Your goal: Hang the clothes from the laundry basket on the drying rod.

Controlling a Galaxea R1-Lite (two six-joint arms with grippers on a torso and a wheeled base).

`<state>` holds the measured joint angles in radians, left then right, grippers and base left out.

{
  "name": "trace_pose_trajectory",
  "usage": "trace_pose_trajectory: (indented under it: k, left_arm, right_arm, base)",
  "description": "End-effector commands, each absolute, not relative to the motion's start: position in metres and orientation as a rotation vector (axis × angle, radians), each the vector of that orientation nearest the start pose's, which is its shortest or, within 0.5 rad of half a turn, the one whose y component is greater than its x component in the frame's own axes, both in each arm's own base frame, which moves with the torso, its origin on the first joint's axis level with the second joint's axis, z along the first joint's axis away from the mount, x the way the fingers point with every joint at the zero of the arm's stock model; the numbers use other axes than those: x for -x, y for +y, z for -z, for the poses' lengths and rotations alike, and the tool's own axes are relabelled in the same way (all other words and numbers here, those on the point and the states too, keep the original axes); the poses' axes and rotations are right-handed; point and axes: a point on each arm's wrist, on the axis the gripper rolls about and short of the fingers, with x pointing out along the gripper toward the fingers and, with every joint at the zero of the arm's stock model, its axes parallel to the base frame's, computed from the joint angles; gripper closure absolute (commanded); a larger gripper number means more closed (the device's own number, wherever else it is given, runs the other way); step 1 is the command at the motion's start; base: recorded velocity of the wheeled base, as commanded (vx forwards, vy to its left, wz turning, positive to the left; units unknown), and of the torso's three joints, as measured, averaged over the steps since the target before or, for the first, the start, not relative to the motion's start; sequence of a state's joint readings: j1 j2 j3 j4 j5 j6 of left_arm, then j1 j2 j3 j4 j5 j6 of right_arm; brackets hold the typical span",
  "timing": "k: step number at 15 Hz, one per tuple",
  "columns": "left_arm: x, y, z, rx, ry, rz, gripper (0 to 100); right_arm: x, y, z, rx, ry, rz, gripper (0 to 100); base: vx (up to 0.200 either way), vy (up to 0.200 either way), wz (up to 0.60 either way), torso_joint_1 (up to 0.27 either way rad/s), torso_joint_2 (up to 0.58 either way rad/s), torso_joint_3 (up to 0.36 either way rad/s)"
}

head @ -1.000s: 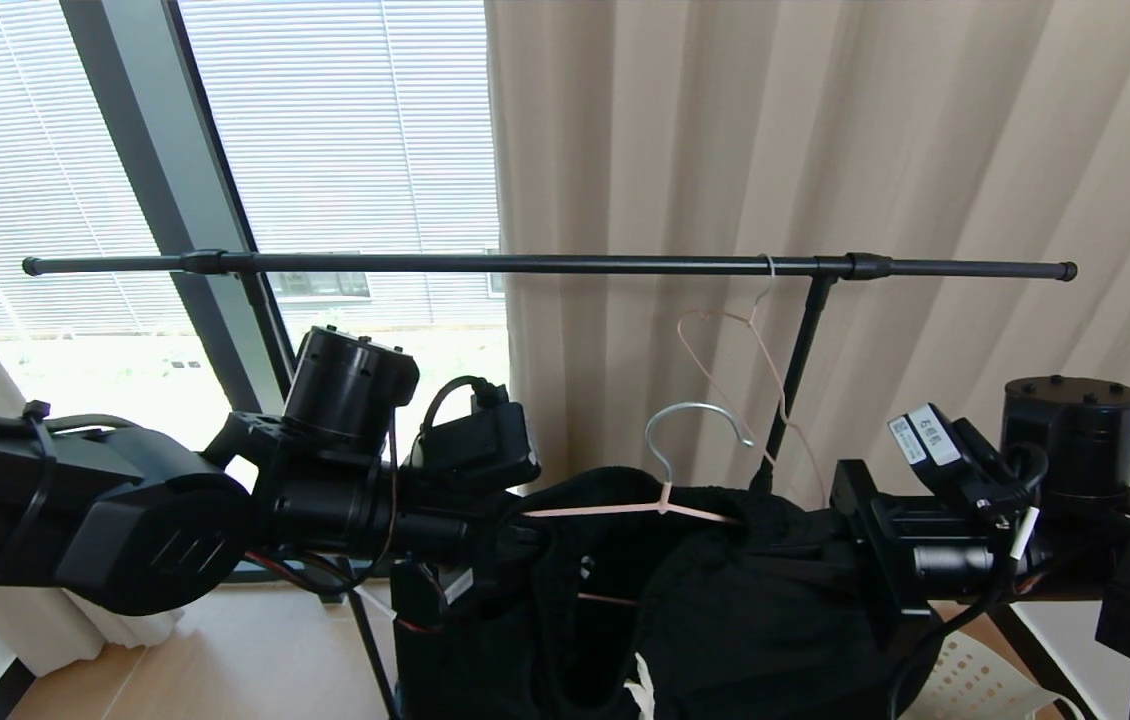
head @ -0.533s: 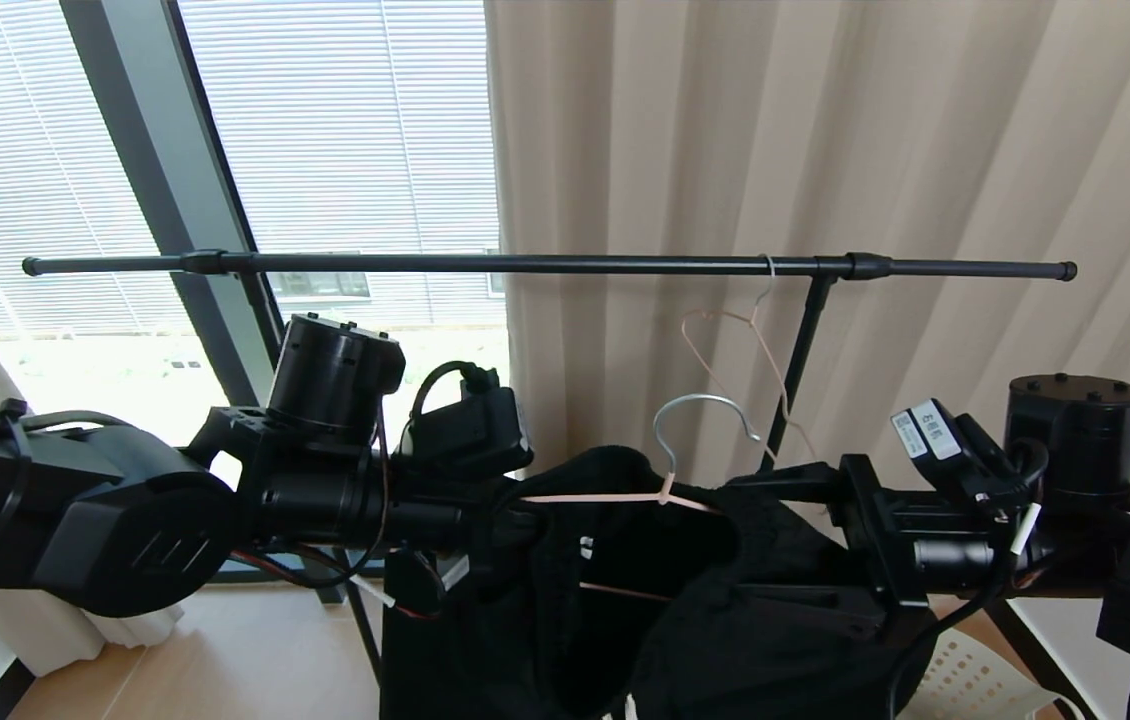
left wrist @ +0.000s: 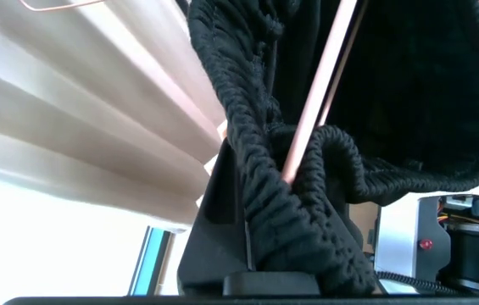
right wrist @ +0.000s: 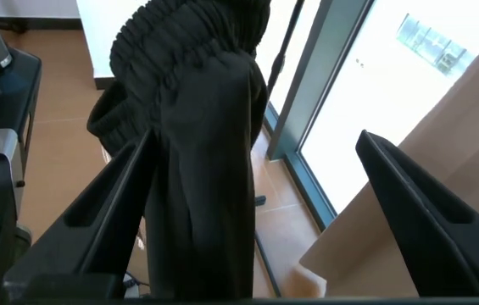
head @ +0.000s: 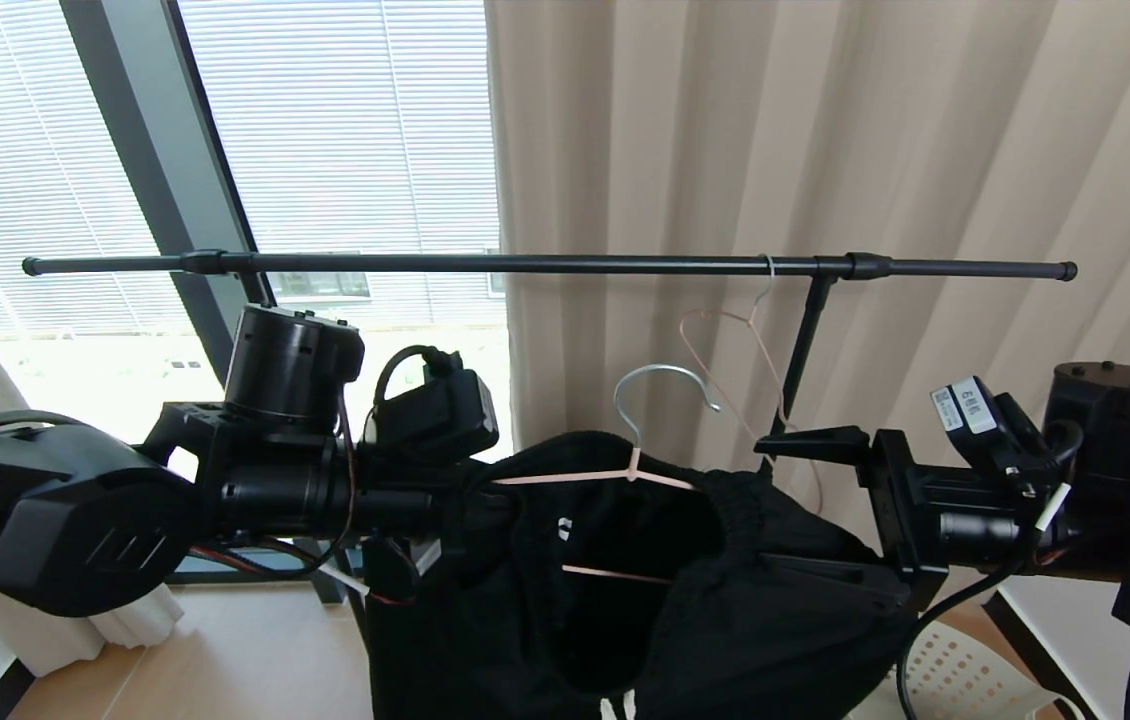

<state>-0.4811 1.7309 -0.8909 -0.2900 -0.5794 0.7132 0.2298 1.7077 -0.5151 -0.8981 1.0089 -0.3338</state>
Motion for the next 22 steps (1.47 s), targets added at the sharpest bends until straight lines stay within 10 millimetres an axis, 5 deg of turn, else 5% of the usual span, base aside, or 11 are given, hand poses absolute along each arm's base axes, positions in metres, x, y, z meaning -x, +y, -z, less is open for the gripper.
trace_pose_trajectory:
  k: [1, 10, 22]
  left_arm:
    - [-0.261, -0.142, -0.170, -0.598, 0.172, 1.161, 100]
    - [-0.236, -0.102, -0.188, -0.551, 0.164, 1.046, 100]
    - [-0.223, -0.085, -0.205, -0.453, 0.161, 0.971, 100]
  right_arm:
    - [-0.250, 0.076, -0.137, 0.168, 0.080, -1.256, 0]
    - [-0.243, 0.075, -0.127, 0.147, 0.118, -1.282, 0]
    - [-0.279, 0.070, -0.081, 0.140, 0.197, -1.245, 0]
  base:
    - [0.000, 0.000, 0.00, 0.000, 0.00, 0.000]
    - [0.000, 0.000, 0.00, 0.000, 0.00, 0.000]
    - [0.000, 0.000, 0.00, 0.000, 0.00, 0.000]
